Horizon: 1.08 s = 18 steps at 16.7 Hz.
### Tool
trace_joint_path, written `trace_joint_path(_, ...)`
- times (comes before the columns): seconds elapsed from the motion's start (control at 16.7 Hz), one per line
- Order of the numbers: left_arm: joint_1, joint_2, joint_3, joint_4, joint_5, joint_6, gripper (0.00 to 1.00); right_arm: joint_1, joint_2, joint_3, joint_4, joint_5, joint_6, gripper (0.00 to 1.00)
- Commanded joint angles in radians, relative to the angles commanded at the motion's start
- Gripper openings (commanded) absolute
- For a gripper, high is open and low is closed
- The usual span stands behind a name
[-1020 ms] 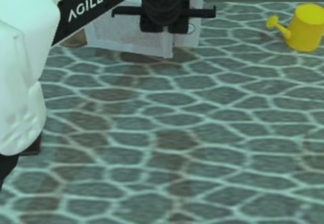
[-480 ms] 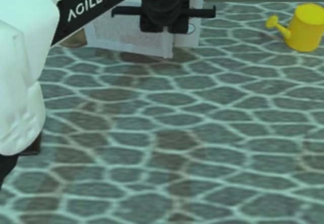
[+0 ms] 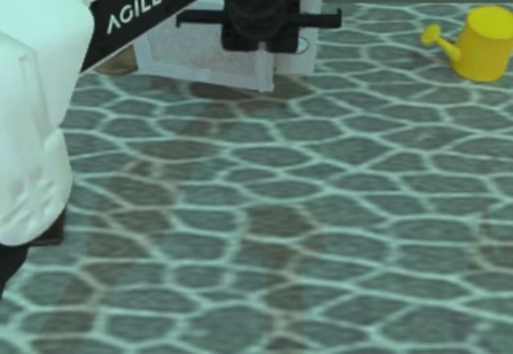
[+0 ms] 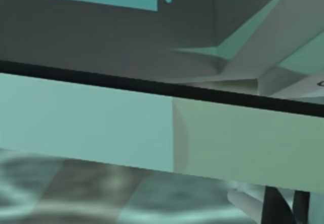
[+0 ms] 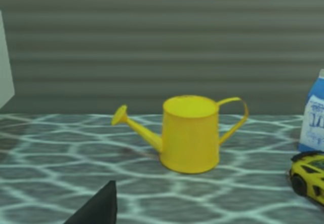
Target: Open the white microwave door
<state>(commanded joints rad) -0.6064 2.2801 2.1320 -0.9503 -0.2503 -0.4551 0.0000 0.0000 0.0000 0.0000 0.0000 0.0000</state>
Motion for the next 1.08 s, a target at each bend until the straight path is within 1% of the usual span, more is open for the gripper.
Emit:
trace_joint_path(0.3, -0.007, 0.002, -0.004, 0.002, 0.005, -0.001, 0.00, 0.000, 0.000, 0.000, 0.000, 0.000, 0.000, 1.00)
trace_joint_path(0.48, 0.000, -0.038, -0.065, 0.034, 0.014, 0.035, 0.00, 0.000, 0.000, 0.000, 0.000, 0.000, 0.000, 1.00)
trace_joint_path(0.72, 0.010, -0.103, -0.170, 0.089, 0.045, 0.093, 0.00, 0.000, 0.000, 0.000, 0.000, 0.000, 0.000, 1.00)
trace_joint_path(1.08, 0.011, -0.112, -0.186, 0.097, 0.051, 0.102, 0.00, 0.000, 0.000, 0.000, 0.000, 0.000, 0.000, 1.00)
